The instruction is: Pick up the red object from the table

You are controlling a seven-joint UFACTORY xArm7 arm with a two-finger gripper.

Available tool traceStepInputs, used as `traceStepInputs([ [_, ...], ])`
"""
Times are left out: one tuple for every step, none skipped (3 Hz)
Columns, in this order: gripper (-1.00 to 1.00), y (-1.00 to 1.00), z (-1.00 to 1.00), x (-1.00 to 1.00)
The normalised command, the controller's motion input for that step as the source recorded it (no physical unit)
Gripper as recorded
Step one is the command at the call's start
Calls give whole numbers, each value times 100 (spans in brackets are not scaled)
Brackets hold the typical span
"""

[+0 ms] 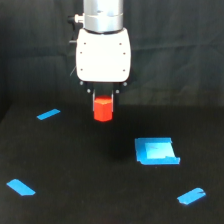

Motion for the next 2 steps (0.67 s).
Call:
traceStepInputs([
  [-92,12,3,-3],
  [-100,7,-6,4],
])
